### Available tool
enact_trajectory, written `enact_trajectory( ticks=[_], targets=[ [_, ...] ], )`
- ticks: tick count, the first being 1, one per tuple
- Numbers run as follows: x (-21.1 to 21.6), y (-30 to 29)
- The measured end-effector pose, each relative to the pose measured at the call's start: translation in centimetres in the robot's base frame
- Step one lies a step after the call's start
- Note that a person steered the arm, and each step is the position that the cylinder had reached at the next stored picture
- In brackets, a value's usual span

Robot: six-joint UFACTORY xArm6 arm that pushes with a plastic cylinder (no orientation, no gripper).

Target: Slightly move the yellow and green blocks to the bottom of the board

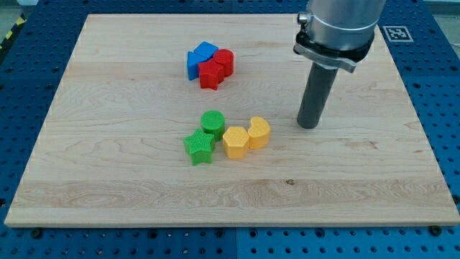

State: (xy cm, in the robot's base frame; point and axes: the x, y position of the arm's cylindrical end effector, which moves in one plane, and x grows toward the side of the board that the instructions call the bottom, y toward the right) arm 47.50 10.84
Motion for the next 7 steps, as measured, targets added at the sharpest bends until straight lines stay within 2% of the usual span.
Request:
enact_trajectory(
  ticks=[3, 5, 6, 7],
  targets=[
    [0.4, -7.4],
    [0.1, -7.6],
    [-1.6, -7.4],
    [-2.3, -9.7]
  ],
)
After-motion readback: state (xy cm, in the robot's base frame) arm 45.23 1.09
